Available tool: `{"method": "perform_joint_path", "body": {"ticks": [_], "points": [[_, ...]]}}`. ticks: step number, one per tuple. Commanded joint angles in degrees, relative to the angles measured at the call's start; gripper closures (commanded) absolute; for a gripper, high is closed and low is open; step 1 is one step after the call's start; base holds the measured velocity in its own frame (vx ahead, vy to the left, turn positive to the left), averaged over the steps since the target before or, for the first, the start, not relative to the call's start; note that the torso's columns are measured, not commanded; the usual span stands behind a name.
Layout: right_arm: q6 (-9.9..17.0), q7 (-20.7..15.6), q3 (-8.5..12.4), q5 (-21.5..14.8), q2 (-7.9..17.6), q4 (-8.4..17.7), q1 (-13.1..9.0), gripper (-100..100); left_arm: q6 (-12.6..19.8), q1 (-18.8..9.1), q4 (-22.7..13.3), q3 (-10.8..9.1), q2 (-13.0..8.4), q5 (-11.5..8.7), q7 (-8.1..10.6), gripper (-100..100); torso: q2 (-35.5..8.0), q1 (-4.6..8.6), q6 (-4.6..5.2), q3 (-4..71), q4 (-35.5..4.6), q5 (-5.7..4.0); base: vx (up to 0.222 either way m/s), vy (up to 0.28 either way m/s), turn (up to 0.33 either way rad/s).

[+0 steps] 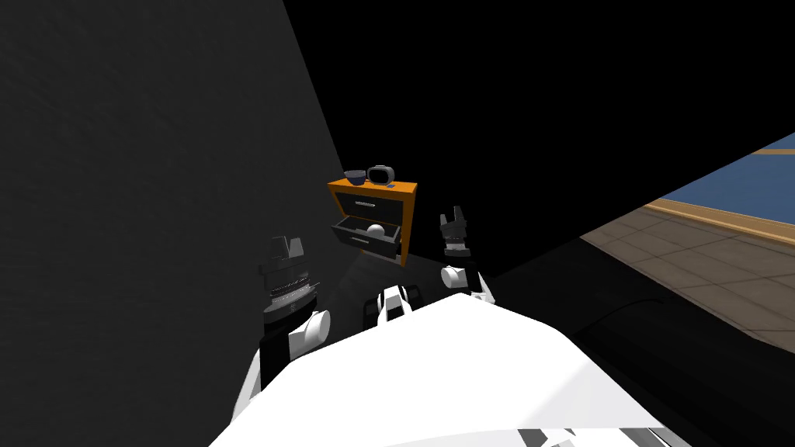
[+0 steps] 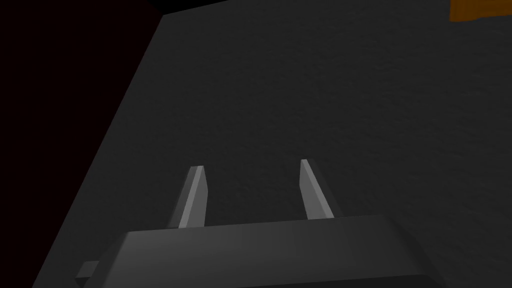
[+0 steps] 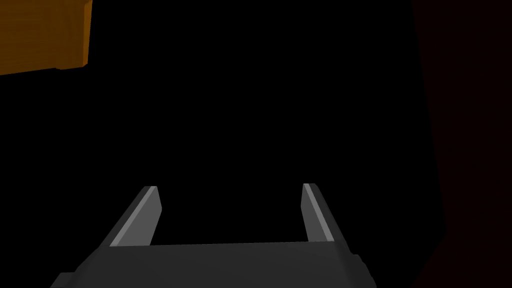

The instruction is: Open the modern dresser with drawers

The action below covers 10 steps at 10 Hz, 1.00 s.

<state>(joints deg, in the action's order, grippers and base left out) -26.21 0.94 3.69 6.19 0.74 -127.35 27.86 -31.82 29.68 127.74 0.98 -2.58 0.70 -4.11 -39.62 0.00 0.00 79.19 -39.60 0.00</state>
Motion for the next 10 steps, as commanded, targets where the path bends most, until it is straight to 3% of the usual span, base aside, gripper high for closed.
{"method": "perform_joint_path", "body": {"ticks": [1,10], "points": [[0.0,0.0,0.0,0.0,0.0,0.0,0.0,0,0.6,-1.0,-3.0,0.76,-2.9,0.6,-0.17,-100,-1.9,-0.04,0.01,4.0,-1.9,0.01,0.026,0.021,-0.096],[0.0,0.0,0.0,0.0,0.0,0.0,0.0,0,3.0,-5.0,-15.0,3.75,-4.7,2.8,-0.85,-100,-2.7,-0.02,-0.01,5.4,-2.7,0.0,0.031,0.028,-0.07]]}}
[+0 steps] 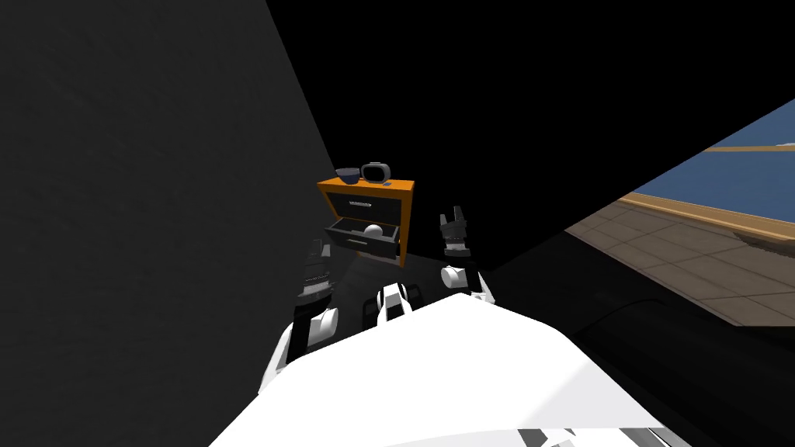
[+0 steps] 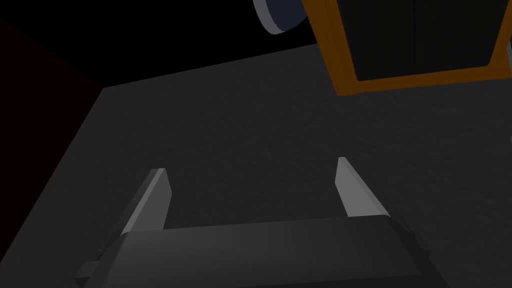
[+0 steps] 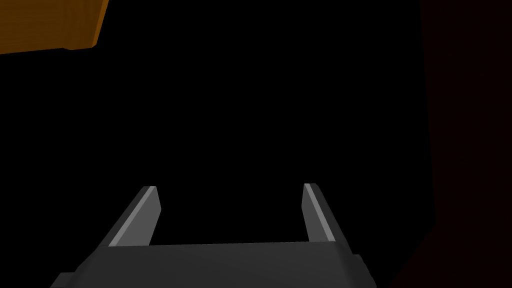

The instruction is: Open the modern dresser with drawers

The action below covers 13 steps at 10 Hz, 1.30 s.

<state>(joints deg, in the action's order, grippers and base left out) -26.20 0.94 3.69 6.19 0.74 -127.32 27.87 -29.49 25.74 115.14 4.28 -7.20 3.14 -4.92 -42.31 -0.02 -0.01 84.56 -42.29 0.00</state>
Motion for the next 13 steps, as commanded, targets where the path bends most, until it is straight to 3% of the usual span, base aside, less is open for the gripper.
{"method": "perform_joint_path", "body": {"ticks": [1,11,13], "points": [[0.0,0.0,0.0,0.0,0.0,0.0,0.0,0,0.9,-1.5,-3.8,0.79,-0.1,0.6,-0.12,-100,0.0,0.0,0.01,0.0,0.0,0.01,0.034,0.034,-0.077],[0.0,0.0,0.0,0.0,0.0,0.0,0.0,0,3.0,-5.0,-14.2,3.37,0.0,2.6,-0.7,-100,0.0,0.0,0.0,0.0,0.0,0.0,0.023,0.023,-0.054],[0.0,0.0,0.0,0.0,0.0,0.0,0.0,0,3.7,-6.2,-17.7,4.24,-0.4,3.3,-0.89,-100,0.0,0.02,0.02,0.0,0.0,0.0,0.028,0.032,-0.093]]}}
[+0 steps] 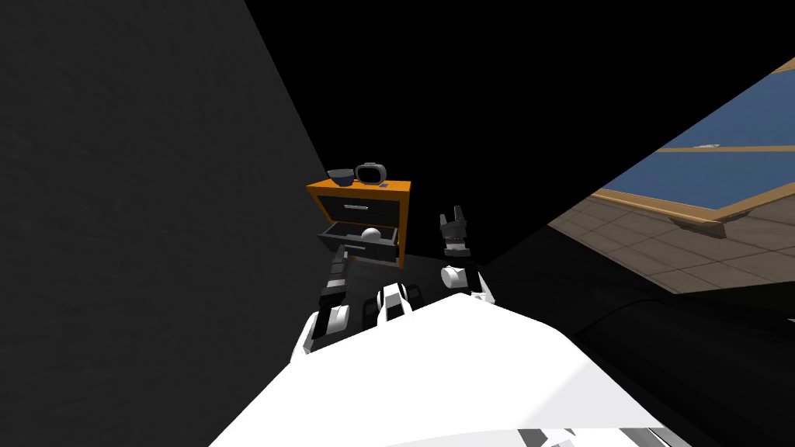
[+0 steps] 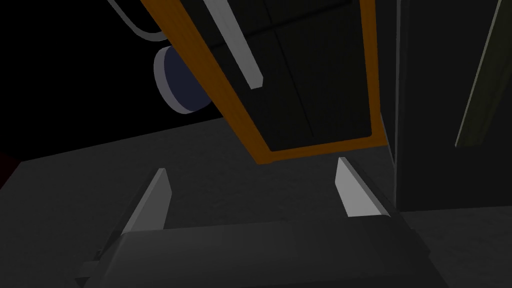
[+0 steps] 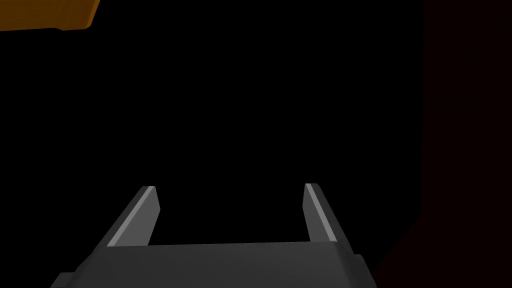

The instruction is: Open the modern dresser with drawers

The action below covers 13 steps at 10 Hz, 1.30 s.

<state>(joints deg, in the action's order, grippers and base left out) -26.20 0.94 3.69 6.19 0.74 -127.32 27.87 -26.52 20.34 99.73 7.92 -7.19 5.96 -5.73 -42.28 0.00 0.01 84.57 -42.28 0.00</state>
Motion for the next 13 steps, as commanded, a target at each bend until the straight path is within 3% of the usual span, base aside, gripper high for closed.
{"method": "perform_joint_path", "body": {"ticks": [1,13], "points": [[0.0,0.0,0.0,0.0,0.0,0.0,0.0,0,1.0,-1.2,-3.5,0.91,-0.6,0.7,-0.15,-100,0.0,-0.02,-0.02,0.0,0.0,0.0,0.031,0.035,-0.061],[0.0,0.0,0.0,0.0,0.0,0.0,0.0,0,4.4,-6.8,-20.2,5.05,-3.8,3.8,-1.08,-100,0.0,0.03,-0.01,0.0,0.0,-0.01,0.028,0.034,-0.072]]}}
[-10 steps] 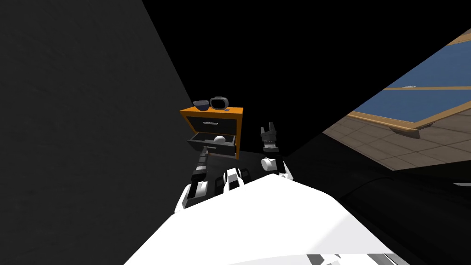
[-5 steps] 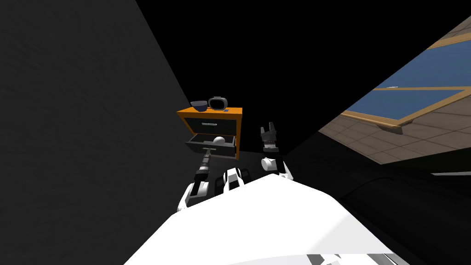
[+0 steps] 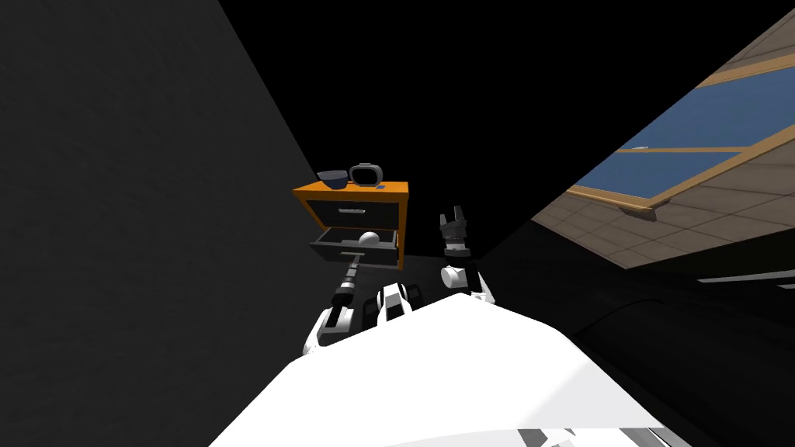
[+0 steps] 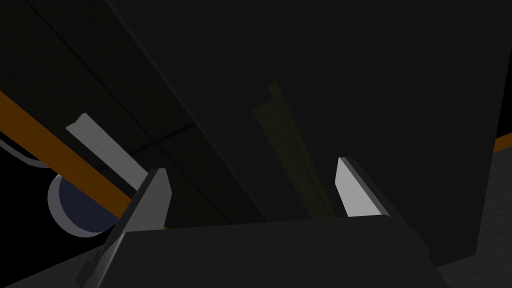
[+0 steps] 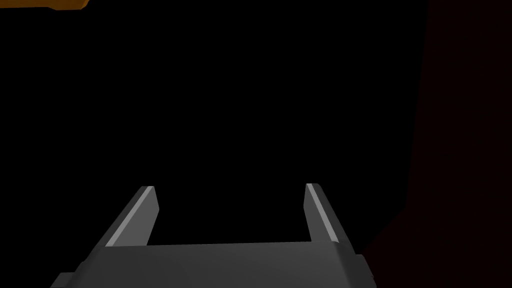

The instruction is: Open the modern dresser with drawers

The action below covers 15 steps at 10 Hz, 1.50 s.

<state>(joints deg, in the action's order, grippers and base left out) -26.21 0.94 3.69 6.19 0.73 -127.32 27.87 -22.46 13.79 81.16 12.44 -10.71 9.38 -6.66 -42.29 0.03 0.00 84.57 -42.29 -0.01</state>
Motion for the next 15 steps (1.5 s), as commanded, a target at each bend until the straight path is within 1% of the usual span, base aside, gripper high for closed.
{"method": "perform_joint_path", "body": {"ticks": [1,3,4,5,6,14,15], "points": [[0.0,0.0,0.0,0.0,0.0,0.0,0.0,0,0.5,-0.5,-2.6,0.76,-0.4,0.6,-0.2,-100,0.0,-0.02,0.0,0.0,0.0,0.01,0.015,0.028,-0.056],[0.0,0.0,0.0,0.0,0.0,0.0,0.0,0,0.7,-0.9,-3.8,1.05,-0.6,0.8,-0.27,-100,0.0,-0.02,0.0,0.0,0.0,0.01,0.012,0.021,-0.029],[0.0,0.0,0.0,0.0,0.0,0.0,0.0,0,0.8,-0.6,-3.1,1.01,-0.6,0.7,-0.21,-100,0.0,-0.01,0.0,0.0,0.0,0.0,0.004,0.008,-0.003],[0.0,0.0,0.0,0.0,0.0,0.0,0.0,0,0.7,-0.6,-3.2,1.02,-0.6,0.7,-0.23,-100,0.0,0.02,0.0,0.0,0.0,0.0,0.0,0.0,0.0],[0.0,0.0,0.0,0.0,0.0,0.0,0.0,0,3.4,-0.5,-0.3,1.29,-1.4,0.6,0.45,-100,0.0,0.01,0.0,0.0,0.0,0.0,-0.016,-0.001,-0.01],[0.0,0.0,0.0,0.0,0.0,0.0,0.0,0,13.8,0.1,11.5,2.38,-4.7,-0.1,3.15,-100,0.0,-0.03,0.0,0.0,0.0,0.01,-0.023,0.0,-0.007],[0.0,0.0,0.0,0.0,0.0,0.0,0.0,0,13.0,-0.1,10.6,2.31,-4.4,0.0,2.91,-100,0.0,-0.01,0.01,0.0,0.0,0.01,-0.009,-0.002,-0.002]]}}
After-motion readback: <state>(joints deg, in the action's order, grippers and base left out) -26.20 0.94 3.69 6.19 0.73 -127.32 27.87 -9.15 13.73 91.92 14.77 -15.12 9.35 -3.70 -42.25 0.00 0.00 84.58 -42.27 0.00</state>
